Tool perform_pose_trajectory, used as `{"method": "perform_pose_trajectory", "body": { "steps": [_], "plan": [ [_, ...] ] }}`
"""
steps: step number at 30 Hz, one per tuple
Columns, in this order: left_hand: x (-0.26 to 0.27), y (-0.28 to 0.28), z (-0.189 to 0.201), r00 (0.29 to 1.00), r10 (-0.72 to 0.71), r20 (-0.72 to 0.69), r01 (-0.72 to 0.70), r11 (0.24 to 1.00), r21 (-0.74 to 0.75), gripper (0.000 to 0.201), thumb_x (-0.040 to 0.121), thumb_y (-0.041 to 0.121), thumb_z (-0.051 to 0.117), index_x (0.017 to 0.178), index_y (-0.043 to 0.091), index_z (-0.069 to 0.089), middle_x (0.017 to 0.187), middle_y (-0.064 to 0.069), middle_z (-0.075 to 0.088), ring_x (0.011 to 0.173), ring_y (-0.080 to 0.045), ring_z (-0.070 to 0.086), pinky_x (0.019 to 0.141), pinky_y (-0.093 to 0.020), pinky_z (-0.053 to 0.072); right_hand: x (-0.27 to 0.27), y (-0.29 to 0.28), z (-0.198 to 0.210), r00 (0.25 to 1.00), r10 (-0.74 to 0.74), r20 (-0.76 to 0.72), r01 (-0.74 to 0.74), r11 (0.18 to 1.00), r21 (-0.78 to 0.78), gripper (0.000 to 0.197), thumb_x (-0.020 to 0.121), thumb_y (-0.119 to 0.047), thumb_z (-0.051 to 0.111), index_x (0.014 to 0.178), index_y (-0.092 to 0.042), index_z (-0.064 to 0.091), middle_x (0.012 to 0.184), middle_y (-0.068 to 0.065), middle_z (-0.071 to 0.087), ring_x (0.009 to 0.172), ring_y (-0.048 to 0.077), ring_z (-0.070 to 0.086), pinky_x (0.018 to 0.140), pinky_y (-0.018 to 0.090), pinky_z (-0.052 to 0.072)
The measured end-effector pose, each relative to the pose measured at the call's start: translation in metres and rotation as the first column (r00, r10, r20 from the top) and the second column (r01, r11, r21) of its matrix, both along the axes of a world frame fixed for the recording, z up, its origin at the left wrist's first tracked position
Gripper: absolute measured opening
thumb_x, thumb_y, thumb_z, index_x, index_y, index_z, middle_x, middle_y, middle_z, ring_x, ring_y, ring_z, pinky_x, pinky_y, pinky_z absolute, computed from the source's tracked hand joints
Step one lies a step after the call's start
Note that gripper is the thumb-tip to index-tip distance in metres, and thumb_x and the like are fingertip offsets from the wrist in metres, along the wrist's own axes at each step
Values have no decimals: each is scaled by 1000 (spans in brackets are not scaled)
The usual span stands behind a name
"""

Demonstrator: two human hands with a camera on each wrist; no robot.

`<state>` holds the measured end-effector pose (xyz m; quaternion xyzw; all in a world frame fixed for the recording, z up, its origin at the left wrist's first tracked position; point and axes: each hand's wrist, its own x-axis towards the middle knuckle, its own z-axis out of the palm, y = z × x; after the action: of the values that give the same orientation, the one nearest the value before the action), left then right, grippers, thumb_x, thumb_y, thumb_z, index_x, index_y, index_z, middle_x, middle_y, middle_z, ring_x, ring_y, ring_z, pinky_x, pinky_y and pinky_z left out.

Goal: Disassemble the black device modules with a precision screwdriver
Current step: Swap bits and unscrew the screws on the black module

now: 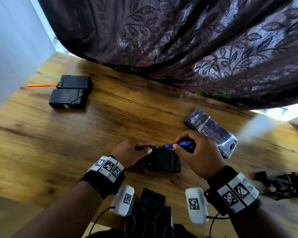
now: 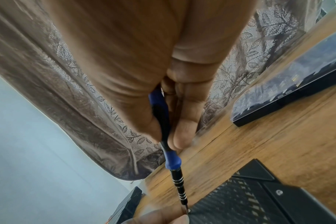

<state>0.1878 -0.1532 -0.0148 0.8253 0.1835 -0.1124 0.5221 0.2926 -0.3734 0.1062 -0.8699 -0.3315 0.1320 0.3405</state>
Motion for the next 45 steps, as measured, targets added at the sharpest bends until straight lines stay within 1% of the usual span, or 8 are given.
{"method": "perform_pose_trajectory", "body": {
  "steps": [14,19,24,32,36,40,42,45],
  "plan": [
    [2,1,-5,1000,5,17,-5,1000,-27,40,75,75,54,112,64,66,114,33,69,106,5,65,93,-36,58,2,4,5,999,49,24,-48,998,-28,14,85,-22,76,85,-30,65,84,-14,67,78,5,63,66,12,47],
    [2,0,-6,999,16,36,-14,999,-35,41,75,72,56,113,61,68,114,30,70,109,5,65,97,-37,56,8,20,18,957,275,90,-255,949,-186,12,88,-22,72,92,-28,62,93,-12,58,82,5,54,71,22,45],
    [1,-2,-3,998,30,47,-29,999,-31,37,73,72,56,108,65,66,112,31,70,107,7,65,99,-35,55,17,52,36,831,552,71,-492,789,-369,22,87,-11,71,94,-28,58,96,-16,47,87,5,49,76,26,45],
    [-1,-5,-6,1000,-15,-6,15,998,61,63,67,84,59,124,57,61,125,21,64,113,-4,61,99,-38,53,18,77,43,843,524,121,-398,759,-516,11,91,-25,70,86,-24,61,92,-7,60,86,15,58,79,41,55],
    [-1,-7,-8,1000,1,0,-1,998,55,60,68,81,63,123,56,63,127,19,64,116,-7,61,101,-38,52,15,83,44,842,519,144,-329,707,-626,20,101,-37,56,100,-18,62,98,2,65,87,21,61,81,44,55],
    [-1,-7,-8,999,31,12,-32,999,38,49,80,65,73,125,49,66,129,15,63,120,-9,59,105,-38,49,9,85,46,824,552,126,-371,694,-617,26,93,-25,70,116,-18,59,115,2,50,95,19,57,81,40,54],
    [-1,-7,-8,999,36,13,-36,999,33,48,81,61,76,126,47,66,131,14,63,122,-9,57,107,-37,47,10,87,49,837,537,106,-382,711,-591,24,88,-17,75,108,-19,61,110,-2,50,92,16,57,80,39,54],
    [-1,-6,-6,999,39,15,-39,999,26,49,81,59,77,127,45,67,133,13,62,124,-9,56,108,-35,46,12,89,51,845,524,108,-358,704,-613,12,90,-26,73,95,-22,63,101,-4,57,92,16,57,81,39,54]
  ]
}}
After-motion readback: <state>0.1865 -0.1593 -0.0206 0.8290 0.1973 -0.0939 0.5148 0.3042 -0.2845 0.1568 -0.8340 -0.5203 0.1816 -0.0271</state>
